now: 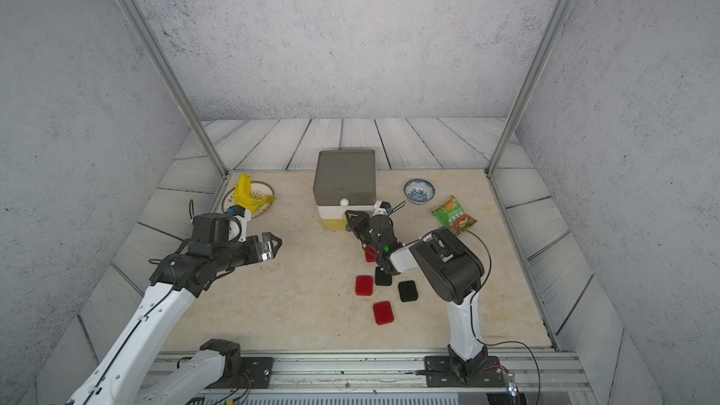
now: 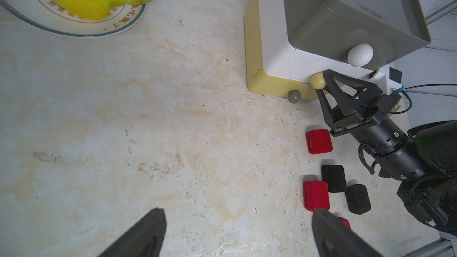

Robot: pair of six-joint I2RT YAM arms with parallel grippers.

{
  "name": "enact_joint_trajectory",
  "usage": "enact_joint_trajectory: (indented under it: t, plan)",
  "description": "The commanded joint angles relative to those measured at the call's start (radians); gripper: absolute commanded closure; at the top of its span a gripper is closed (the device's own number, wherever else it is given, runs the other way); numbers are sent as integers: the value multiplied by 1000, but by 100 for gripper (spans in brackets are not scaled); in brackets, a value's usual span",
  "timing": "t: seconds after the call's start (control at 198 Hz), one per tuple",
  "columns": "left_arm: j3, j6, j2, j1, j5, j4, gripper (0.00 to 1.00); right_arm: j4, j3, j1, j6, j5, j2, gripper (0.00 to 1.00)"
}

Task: Place the brooch boxes into the drawer by color
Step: Open the drawer in the storage box.

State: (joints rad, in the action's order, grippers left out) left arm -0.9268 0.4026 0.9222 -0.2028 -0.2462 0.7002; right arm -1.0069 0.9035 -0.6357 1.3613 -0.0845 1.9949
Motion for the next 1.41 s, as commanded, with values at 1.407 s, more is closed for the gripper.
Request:
enact_joint_trajectory:
  t: [1.407]
  plan:
    - [-1,49,-124,10,-15,87,2,-92,-353,-159,19,46,-266,81]
